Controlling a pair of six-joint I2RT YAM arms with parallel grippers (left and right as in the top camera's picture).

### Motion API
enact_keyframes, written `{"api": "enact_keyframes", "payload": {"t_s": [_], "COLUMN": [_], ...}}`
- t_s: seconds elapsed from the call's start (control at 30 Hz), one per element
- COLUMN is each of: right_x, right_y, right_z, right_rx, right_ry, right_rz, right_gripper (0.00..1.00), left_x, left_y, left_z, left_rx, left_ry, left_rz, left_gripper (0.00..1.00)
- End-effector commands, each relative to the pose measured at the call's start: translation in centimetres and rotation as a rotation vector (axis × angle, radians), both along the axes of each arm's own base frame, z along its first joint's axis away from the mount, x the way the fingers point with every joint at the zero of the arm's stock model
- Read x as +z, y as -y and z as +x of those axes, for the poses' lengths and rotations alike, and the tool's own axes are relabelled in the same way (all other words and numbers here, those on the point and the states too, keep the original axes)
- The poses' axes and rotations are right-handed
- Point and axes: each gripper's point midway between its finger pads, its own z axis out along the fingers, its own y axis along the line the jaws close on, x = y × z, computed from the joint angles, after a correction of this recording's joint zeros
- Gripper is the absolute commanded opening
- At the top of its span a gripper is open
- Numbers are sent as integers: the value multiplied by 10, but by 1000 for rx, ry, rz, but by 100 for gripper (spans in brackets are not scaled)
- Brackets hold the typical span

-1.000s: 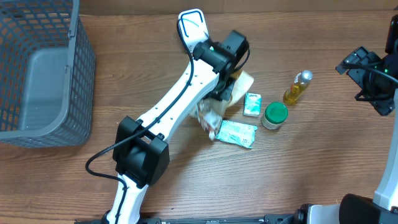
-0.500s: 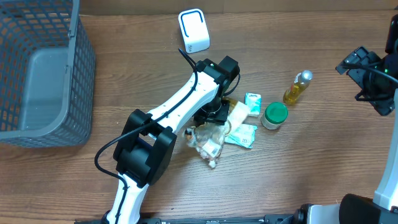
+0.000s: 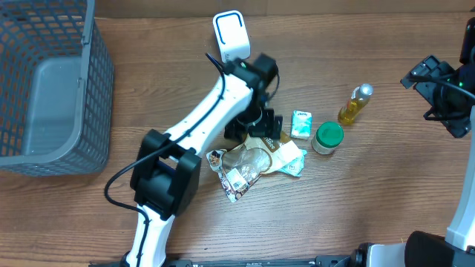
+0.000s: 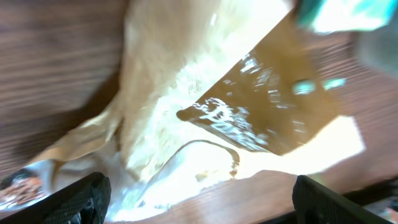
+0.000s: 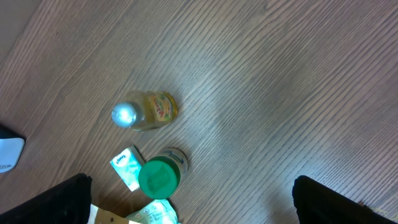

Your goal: Scan the item barcode

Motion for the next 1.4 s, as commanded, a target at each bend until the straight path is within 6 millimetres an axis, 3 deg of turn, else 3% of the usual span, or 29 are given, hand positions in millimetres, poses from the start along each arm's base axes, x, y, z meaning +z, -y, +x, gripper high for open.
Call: {"api": "enact_keyframes", "payload": {"t_s": [0.0,0.13,0.17,0.3,0.4,0.7,1.37], "right_x": [4,4,4,4,4,4,4], "right_y": [1,1,1,1,1,1,1], "right_z": [-1,-1,-1,-1,-1,-1,-1], "right_rx": [-8,-8,-8,-8,-8,-8,-8], "right_ry": [13,13,13,13,13,13,13], "right_rz": [-4,-4,-4,-4,-4,-4,-4], "right_gripper": [100,100,100,100,100,100,100], "left_x": [47,64,65,60,60,61,61], "left_y": [-7,-45,-57,-116,-141,-162,-162], "left_z": [26,48,53,69,80,93,93], "left_rx": [23,86,103,166,210,271,271], "left_ry": [96,175,193,234,260,276,276], "left_rz": [-69,20,54,250,305,301,301], "left_gripper": [95,96,100,100,100,100,100]}}
